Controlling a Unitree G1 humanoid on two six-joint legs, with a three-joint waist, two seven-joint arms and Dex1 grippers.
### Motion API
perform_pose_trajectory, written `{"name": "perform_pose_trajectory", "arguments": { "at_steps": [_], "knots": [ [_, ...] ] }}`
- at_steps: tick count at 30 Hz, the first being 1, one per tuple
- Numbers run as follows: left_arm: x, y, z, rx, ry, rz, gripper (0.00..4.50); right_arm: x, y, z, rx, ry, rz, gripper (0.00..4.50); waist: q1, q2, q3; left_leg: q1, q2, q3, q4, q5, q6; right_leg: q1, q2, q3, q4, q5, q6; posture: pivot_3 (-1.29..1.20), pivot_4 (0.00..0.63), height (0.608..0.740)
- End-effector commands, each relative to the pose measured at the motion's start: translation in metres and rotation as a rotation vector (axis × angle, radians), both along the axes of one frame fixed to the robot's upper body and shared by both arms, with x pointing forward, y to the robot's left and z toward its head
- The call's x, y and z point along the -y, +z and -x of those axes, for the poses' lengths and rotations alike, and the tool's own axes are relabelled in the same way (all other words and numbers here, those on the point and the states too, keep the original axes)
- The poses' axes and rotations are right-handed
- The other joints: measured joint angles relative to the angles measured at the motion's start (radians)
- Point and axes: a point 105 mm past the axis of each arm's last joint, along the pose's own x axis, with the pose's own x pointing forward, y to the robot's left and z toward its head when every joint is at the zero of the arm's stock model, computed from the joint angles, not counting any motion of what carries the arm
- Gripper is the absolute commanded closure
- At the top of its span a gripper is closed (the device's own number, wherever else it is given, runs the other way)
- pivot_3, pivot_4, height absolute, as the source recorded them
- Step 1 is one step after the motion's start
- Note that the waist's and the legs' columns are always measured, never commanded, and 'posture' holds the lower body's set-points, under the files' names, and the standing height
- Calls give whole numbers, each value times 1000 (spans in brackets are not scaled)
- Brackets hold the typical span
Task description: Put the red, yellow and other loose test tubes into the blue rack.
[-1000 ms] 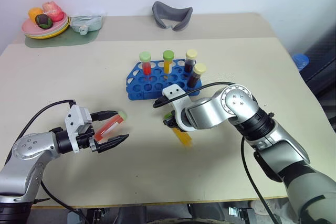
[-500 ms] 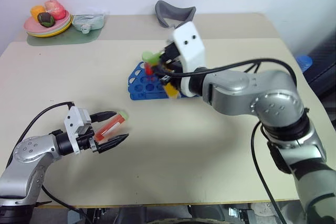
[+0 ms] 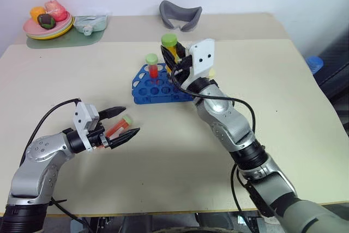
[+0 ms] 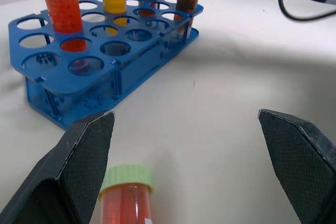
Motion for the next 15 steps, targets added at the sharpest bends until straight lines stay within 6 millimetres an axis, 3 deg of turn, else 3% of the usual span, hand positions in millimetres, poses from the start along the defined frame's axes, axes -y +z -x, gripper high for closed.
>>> {"name": "perform_pose_trajectory", "arguments": {
  "at_steps": [1,15],
  "knots": [
    [-10,10,-1,49,47,18,0,0,-2,3,67,12,-31,3681,-2,0,0,0,0,0,0,0,0,0,0,0,0,0,0,0,150,740],
    [-17,20,-3,65,85,33,0,8,-32,-8,60,-30,-66,3681,-3,0,0,1,0,0,-1,1,-1,0,0,0,1,0,0,0,150,740]
  ]
}}
